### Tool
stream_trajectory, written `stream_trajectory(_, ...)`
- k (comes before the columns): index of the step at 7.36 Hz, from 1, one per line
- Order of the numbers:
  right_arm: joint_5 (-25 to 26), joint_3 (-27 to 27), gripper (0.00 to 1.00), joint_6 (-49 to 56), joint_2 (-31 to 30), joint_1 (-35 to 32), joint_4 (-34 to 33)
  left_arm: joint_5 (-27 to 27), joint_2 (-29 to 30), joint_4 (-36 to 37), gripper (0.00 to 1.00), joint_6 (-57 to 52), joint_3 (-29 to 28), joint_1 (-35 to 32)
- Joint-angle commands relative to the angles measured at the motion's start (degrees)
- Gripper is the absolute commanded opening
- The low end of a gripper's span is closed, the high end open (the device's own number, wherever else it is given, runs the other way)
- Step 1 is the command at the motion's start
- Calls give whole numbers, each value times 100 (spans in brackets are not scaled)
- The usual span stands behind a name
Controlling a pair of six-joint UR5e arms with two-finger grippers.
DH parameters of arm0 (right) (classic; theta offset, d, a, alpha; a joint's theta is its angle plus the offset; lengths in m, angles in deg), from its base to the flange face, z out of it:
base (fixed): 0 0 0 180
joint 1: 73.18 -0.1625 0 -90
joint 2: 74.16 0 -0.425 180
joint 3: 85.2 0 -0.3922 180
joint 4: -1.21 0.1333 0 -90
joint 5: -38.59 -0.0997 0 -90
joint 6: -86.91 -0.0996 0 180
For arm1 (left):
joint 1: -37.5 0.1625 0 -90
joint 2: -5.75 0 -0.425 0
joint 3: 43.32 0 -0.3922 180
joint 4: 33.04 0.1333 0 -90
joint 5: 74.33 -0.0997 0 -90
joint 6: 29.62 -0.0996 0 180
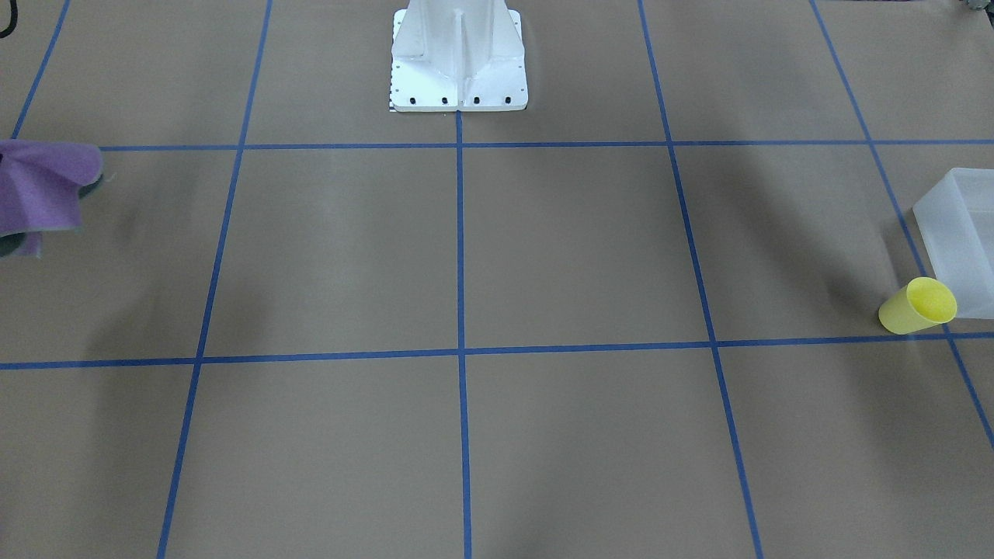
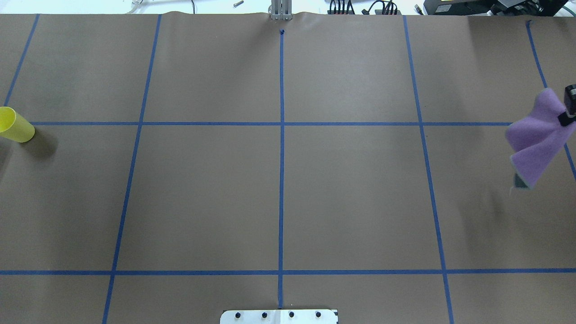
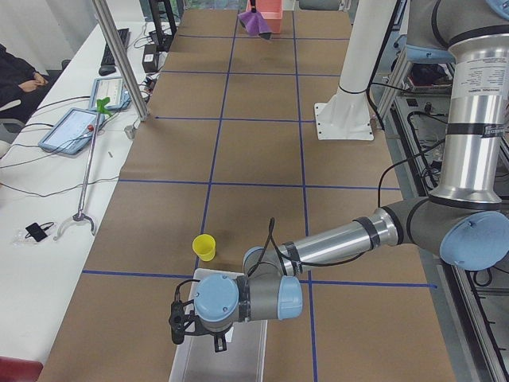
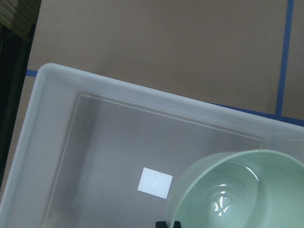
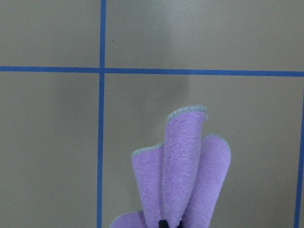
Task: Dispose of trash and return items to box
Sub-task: 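Carry the cloth toward the pink bin while the left gripper drops the bowl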
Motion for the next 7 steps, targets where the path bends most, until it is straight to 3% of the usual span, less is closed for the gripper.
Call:
stream_trajectory(1,-24,-170,0,475,2,-542,-483,-190,-4,-642,0,615,-326,189)
stream_trajectory(5,19,-356,0,650,-50,-1140,-607,98,-4,-686,0,774,-291,1032)
stream_trajectory(6,46,-364,0,695,-85,-1281,-607,91,-39,-695,25,748,-300,1103)
stream_trajectory(7,46,-364,0,704,-94,-1395,-607,47,-152,-921,98,687,-300,1104)
